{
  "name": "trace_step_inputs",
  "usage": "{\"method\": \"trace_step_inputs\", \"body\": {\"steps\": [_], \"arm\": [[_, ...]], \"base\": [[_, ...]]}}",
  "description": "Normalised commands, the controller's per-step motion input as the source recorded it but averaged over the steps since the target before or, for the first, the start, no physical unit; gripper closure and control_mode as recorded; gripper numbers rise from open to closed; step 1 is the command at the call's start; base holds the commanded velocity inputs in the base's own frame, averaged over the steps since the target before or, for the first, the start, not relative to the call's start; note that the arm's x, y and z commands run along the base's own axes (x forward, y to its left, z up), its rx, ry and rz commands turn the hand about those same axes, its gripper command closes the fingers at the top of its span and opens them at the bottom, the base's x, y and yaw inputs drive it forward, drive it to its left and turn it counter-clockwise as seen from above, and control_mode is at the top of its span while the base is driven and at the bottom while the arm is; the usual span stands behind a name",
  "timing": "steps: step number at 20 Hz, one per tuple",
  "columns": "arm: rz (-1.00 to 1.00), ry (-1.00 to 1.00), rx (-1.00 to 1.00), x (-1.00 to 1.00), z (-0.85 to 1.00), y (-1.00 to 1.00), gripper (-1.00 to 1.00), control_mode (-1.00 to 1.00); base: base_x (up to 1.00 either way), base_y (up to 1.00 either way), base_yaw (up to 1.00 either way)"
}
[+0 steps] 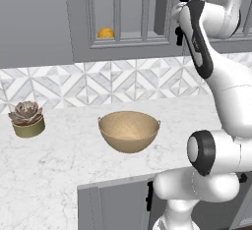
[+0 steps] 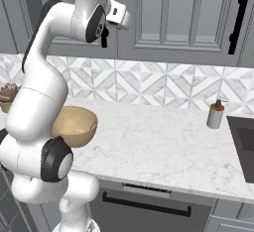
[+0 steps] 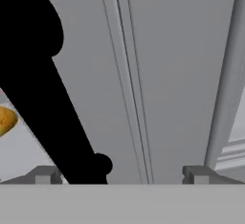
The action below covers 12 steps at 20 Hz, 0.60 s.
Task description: Open the cabinet, pick up the bread from the cabinet and place it in the basket. Then move the basket to the dining counter.
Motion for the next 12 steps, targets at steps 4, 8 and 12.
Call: {"method": "trace_step_inputs", "body": {"steps": [4, 8, 12], "arm": [[-0.03, -0.14, -0.04, -0.02, 0.0, 0.08, -1.0, -1.0], [0.0, -0.11, -0.04, 0.06, 0.0, 0.24, -1.0, -1.0], [0.0, -0.02, -0.03, 0.4, 0.0, 0.27, -1.0, -1.0]], "base": [[0.0, 0.0, 0.0], [0.0, 0.0, 0.0], [0.0, 0.0, 0.0]]}}
